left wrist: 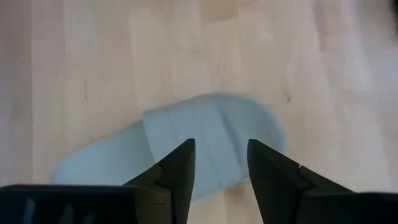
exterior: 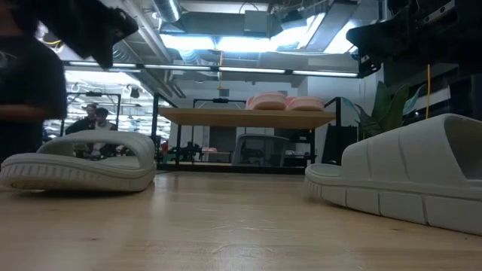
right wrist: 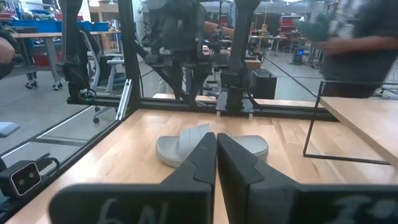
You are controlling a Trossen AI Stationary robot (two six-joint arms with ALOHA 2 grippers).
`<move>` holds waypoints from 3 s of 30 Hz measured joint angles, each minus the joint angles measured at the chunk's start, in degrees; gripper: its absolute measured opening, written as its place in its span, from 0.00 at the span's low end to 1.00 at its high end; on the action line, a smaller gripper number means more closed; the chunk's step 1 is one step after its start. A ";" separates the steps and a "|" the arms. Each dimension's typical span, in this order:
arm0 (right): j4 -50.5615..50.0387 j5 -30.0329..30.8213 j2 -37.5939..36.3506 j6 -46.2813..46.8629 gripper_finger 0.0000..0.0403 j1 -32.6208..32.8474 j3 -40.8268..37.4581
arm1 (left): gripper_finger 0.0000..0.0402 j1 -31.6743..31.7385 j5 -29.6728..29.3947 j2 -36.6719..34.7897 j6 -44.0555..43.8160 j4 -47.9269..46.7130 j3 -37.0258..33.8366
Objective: Pick and place slides into the shelf
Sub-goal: Put the left gray slipper on the shelf
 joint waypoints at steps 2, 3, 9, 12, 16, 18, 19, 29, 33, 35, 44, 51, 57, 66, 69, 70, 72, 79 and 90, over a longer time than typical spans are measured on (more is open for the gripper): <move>-0.07 0.00 0.00 -0.02 0.04 0.02 0.00 | 0.34 -0.21 -0.18 0.00 -0.62 0.06 1.24; -0.09 0.00 -0.02 -0.01 0.04 0.01 0.00 | 0.34 -0.50 -0.65 0.00 -0.99 -0.04 2.01; -0.63 0.00 -0.02 0.09 0.04 0.02 0.00 | 0.34 -4.48 -9.15 1.03 -3.68 -0.09 6.83; -0.82 -0.02 -0.02 0.10 0.04 0.02 0.00 | 0.34 -6.39 -10.78 2.70 -6.27 -1.05 8.65; -1.22 -0.04 0.00 0.40 0.04 0.01 0.00 | 0.34 -8.45 -13.19 7.57 -10.96 -5.85 11.81; -1.28 -0.07 0.08 1.71 0.04 0.02 0.00 | 0.34 -9.29 -14.87 10.96 -12.59 -9.65 14.41; -1.49 -0.07 0.12 2.06 0.04 0.02 0.00 | 0.34 -9.67 -15.71 12.84 -13.34 -11.62 15.89; -2.53 0.00 0.24 1.38 0.04 0.02 0.00 | 0.34 -11.73 -19.39 25.88 -27.53 -25.13 26.86; -2.51 0.04 0.24 1.22 0.04 0.02 0.00 | 0.34 -11.83 -20.01 28.39 -30.96 -25.15 27.20; -2.51 0.08 0.24 1.22 0.04 0.02 0.00 | 0.34 -11.83 -19.70 29.68 -31.82 -25.42 27.20; -2.51 0.17 0.24 1.20 0.04 0.02 0.00 | 0.34 -11.81 -19.25 33.83 -32.15 -26.25 27.20; -2.67 0.16 0.24 1.17 0.04 0.01 -0.01 | 0.34 -11.81 -17.78 35.77 -32.57 -26.59 27.17; -2.69 0.15 0.26 1.03 0.04 0.02 -0.01 | 0.34 -11.81 -17.65 37.37 -32.60 -26.44 27.15; -2.71 0.15 0.26 1.16 0.04 0.01 -0.01 | 0.34 -12.44 -17.56 37.35 -32.63 -24.70 27.13; -2.71 0.15 0.26 1.16 0.04 0.01 -0.02 | 0.34 -12.40 -17.76 37.35 -32.63 -24.68 27.13; -2.71 0.15 0.26 1.16 0.04 0.00 -0.02 | 0.34 -12.39 -17.76 37.35 -32.61 -24.68 27.14; -2.71 0.13 0.26 1.18 0.04 0.02 -0.02 | 0.34 -12.23 -17.81 37.35 -32.63 -24.67 27.13; -2.71 0.13 0.26 1.18 0.04 0.00 -0.02 | 0.34 -11.17 -17.81 37.35 -32.98 -24.61 27.14; -2.71 0.11 0.26 1.20 0.04 0.00 -0.02 | 0.34 -10.00 -17.89 37.35 -33.00 -22.86 27.13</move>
